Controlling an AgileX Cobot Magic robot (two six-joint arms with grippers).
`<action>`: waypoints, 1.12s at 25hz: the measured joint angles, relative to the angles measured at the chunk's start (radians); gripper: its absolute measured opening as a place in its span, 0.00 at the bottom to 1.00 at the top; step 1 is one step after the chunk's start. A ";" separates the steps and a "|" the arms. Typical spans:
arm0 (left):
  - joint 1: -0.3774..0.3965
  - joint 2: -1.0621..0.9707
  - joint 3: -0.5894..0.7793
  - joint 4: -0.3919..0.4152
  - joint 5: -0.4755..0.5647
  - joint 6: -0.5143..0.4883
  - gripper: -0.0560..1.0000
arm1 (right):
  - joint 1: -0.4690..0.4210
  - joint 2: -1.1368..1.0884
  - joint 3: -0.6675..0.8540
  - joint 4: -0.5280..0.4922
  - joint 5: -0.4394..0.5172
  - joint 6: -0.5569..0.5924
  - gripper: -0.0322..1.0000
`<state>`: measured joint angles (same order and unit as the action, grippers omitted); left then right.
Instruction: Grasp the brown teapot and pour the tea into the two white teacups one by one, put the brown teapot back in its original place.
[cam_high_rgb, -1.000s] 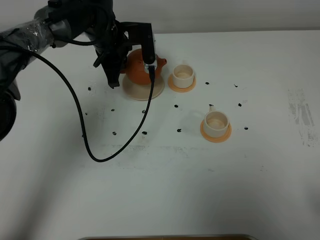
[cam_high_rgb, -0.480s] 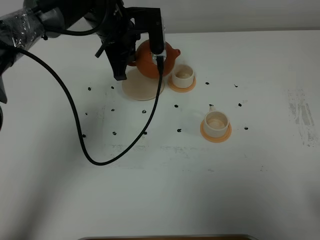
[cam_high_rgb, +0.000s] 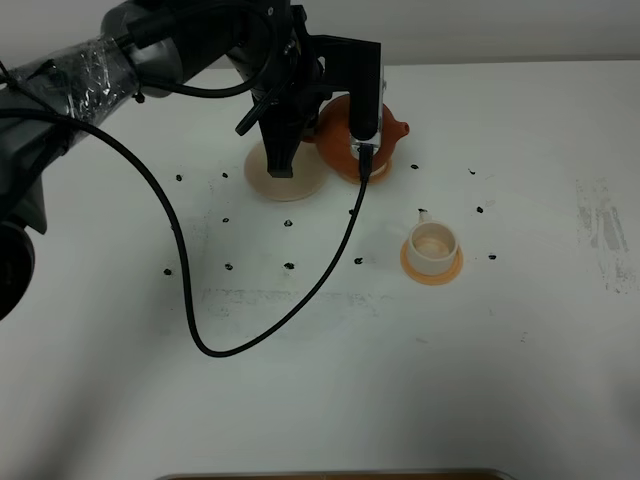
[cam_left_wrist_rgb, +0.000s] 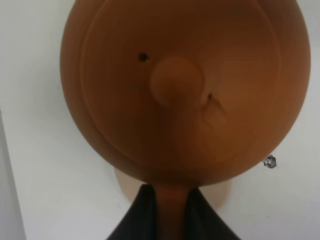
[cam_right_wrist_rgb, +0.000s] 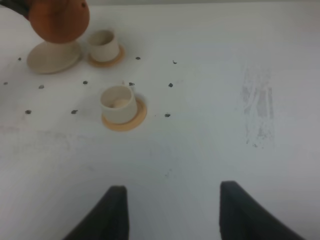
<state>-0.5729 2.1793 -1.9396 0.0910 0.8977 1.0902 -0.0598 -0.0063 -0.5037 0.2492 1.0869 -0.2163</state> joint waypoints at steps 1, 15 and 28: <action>-0.004 0.001 0.000 0.004 0.000 0.000 0.17 | 0.000 0.000 0.000 0.000 0.000 0.000 0.46; -0.026 -0.016 0.146 0.008 -0.062 0.039 0.17 | 0.000 0.000 0.000 0.001 0.000 0.000 0.46; -0.043 -0.130 0.360 0.061 -0.303 0.042 0.17 | 0.000 0.000 0.000 0.001 0.000 0.000 0.46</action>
<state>-0.6163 2.0497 -1.5799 0.1522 0.5942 1.1321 -0.0598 -0.0063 -0.5037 0.2503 1.0869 -0.2163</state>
